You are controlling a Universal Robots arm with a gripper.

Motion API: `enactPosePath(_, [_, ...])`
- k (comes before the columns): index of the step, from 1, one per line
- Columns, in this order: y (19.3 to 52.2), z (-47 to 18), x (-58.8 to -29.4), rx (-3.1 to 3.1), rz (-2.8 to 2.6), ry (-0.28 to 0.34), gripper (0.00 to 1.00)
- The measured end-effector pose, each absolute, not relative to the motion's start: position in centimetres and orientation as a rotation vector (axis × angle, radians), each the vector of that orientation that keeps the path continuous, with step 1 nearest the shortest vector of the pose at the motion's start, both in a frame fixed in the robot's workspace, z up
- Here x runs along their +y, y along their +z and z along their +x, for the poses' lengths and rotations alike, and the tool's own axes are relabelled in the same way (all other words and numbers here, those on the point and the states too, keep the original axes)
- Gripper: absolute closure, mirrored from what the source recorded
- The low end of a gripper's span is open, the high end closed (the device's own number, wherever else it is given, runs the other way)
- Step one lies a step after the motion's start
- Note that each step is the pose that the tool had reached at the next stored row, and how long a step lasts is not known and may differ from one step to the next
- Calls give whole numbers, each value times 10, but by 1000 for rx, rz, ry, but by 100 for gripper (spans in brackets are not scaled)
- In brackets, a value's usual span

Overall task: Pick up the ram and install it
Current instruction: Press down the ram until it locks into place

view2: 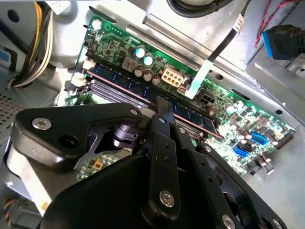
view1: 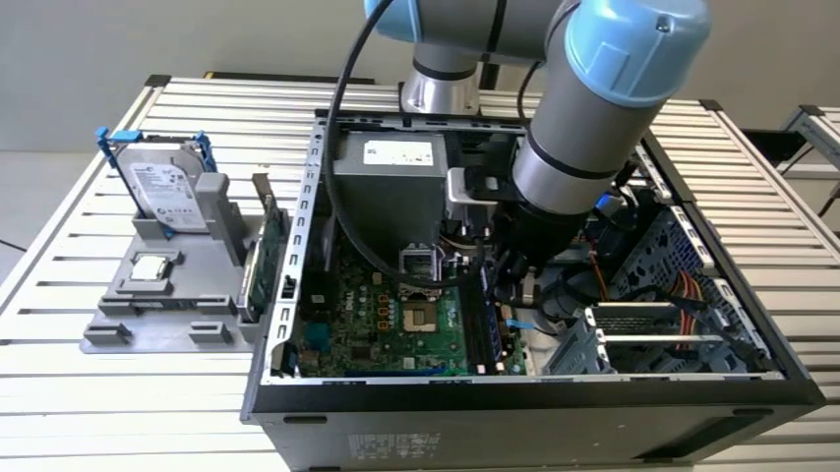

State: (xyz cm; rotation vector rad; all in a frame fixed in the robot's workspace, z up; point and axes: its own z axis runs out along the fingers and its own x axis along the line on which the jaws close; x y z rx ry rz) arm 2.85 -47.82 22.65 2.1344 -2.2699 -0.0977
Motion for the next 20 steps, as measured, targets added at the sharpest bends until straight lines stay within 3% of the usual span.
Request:
enactPosePath(10, [219, 28, -478, -2268, 2133, -95, 100])
enactPosePath(20, [263, 28, -478, -2268, 2132, -100, 100])
